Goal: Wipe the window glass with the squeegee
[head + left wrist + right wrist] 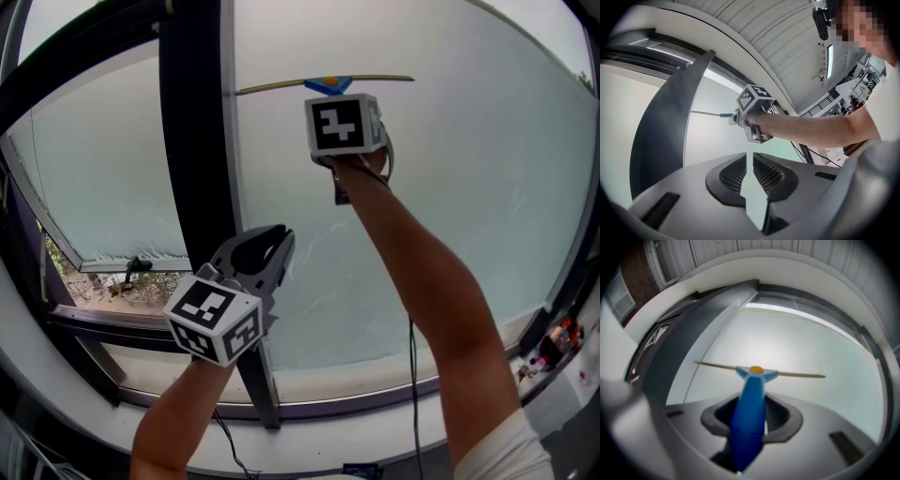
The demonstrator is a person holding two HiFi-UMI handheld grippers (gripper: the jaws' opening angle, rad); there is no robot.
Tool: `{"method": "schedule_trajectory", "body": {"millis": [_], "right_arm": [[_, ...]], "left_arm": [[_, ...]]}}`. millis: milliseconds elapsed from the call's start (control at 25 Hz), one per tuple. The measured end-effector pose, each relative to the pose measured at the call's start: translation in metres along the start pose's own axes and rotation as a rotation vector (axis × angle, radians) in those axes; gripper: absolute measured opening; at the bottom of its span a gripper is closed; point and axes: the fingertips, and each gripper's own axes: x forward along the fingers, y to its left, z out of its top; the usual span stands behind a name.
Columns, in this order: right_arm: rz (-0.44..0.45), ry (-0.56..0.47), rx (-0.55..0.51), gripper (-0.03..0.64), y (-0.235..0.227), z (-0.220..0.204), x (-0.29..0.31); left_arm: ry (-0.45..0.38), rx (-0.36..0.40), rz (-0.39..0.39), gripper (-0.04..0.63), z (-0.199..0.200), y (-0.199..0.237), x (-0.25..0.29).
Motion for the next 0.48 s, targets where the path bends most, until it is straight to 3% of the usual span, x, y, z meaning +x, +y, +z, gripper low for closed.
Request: {"method": "schedule_trajectory", "body": {"millis": [480], "right_arm": [[0.003,0.023,0.017,0.144,0.005,-0.037,-0.01]], "left_arm": [[0.02,-0.047,-0.009,0.066,-0.029,-0.015,-0.008]]}}
